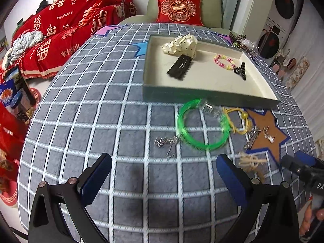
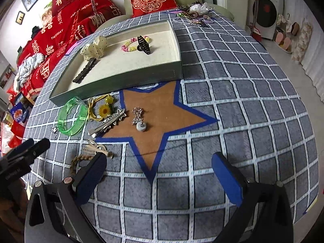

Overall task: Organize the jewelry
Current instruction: 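Move both tools back toward the remaining jewelry beside the star mat, then grasp the green bangle with the left gripper while the right gripper grasps the silver charm, then lower the green bangle into the tray with the left gripper while the right releases the charm there, then move the left gripper to the silver chain while the right moves to the yellow cord bracelet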

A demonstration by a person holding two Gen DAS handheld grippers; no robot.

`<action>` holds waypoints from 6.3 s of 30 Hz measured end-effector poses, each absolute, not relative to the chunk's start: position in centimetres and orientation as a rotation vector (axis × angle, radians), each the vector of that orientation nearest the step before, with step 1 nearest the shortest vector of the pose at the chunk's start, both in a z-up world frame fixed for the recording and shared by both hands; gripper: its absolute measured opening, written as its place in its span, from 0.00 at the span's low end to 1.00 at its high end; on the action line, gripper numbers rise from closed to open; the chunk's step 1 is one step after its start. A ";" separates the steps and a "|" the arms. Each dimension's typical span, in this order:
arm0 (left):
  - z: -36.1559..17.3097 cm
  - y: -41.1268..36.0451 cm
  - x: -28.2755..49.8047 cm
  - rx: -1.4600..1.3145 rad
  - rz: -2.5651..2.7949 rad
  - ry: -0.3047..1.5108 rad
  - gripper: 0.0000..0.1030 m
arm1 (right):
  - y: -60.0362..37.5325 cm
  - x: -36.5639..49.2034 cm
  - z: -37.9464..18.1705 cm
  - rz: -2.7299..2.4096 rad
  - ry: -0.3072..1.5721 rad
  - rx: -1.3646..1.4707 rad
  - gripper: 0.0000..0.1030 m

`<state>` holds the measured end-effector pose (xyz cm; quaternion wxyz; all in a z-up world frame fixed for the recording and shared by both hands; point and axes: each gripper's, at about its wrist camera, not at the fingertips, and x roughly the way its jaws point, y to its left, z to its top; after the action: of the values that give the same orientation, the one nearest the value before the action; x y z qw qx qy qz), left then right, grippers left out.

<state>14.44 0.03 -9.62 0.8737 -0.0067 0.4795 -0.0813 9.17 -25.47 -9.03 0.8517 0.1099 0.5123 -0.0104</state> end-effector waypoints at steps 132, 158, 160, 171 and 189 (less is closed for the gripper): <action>-9.4 -9.4 29.9 0.221 -0.204 0.998 0.15 | -26.4 26.9 -8.6 0.156 1.077 0.362 0.36; -3.5 -3.6 21.0 0.100 -0.178 0.869 1.00 | -25.3 18.0 -2.5 0.171 0.951 0.368 0.71; -3.7 -3.0 19.6 0.094 -0.177 0.872 1.00 | -25.0 17.0 -2.4 0.180 0.947 0.365 0.80; -5.8 -0.4 13.8 0.098 -0.151 0.912 1.00 | -23.8 12.3 -3.1 0.184 0.950 0.391 0.89; -9.9 1.7 12.0 0.121 -0.104 0.961 1.00 | -21.4 9.5 -7.7 0.126 1.102 0.296 1.00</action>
<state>12.04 1.75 -9.88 0.8836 0.0579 0.4619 -0.0500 9.54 -21.36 -7.72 0.8396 0.1400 0.5214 0.0598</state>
